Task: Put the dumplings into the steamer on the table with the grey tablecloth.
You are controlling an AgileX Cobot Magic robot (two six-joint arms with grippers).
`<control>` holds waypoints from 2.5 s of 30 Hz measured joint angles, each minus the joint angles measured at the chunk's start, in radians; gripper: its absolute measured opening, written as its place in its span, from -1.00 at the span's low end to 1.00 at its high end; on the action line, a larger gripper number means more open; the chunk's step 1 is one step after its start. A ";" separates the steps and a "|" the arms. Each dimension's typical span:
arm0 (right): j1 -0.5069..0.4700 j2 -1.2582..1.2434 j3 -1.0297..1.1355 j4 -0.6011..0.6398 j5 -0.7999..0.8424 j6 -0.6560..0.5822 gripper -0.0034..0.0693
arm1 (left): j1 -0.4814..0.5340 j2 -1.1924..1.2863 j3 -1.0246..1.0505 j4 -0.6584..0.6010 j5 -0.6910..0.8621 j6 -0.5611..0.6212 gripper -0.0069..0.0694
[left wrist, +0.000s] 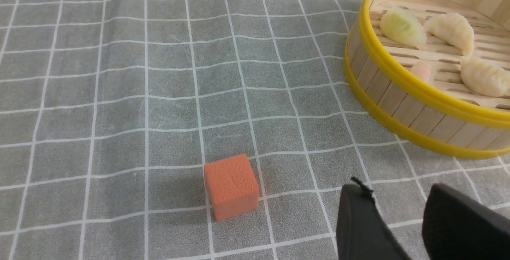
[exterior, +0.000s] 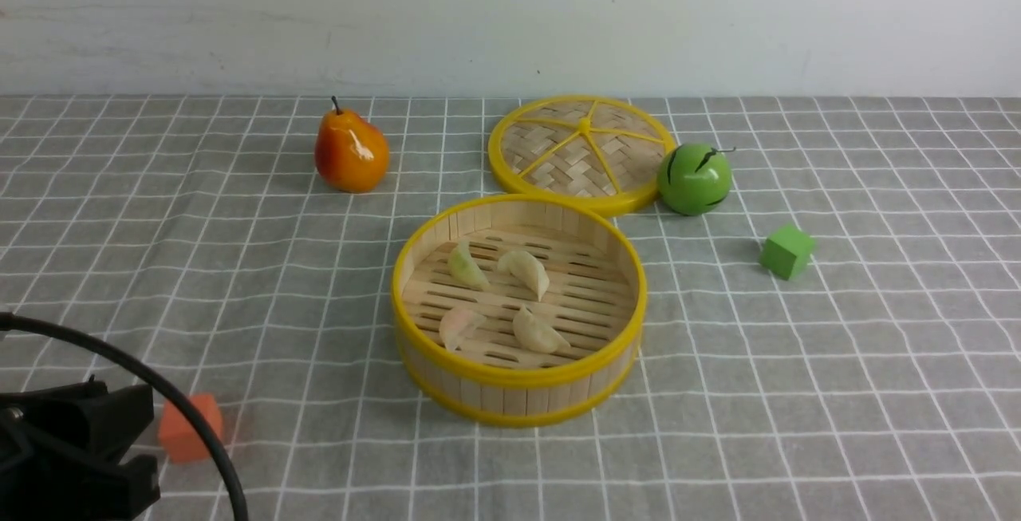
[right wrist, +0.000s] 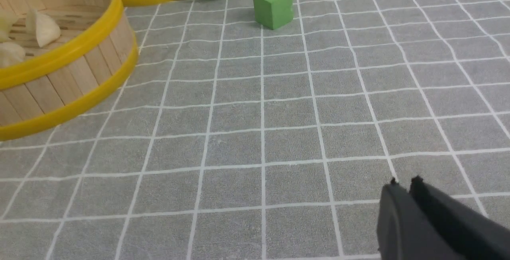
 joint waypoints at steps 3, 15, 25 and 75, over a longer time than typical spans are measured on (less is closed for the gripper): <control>-0.001 0.000 0.000 0.001 0.001 0.000 -0.80 | 0.000 -0.057 0.057 0.004 -0.036 0.000 -0.20; -0.002 0.000 0.000 0.001 0.001 -0.003 -0.74 | 0.276 -0.659 0.419 -0.016 -0.354 -0.055 -0.86; -0.003 0.000 0.000 0.002 0.001 -0.003 -0.71 | 0.320 -0.672 0.433 -0.270 -0.095 0.181 -0.86; -0.003 0.000 0.000 0.003 0.001 -0.003 -0.58 | 0.311 -0.672 0.435 -0.424 0.051 0.398 -0.86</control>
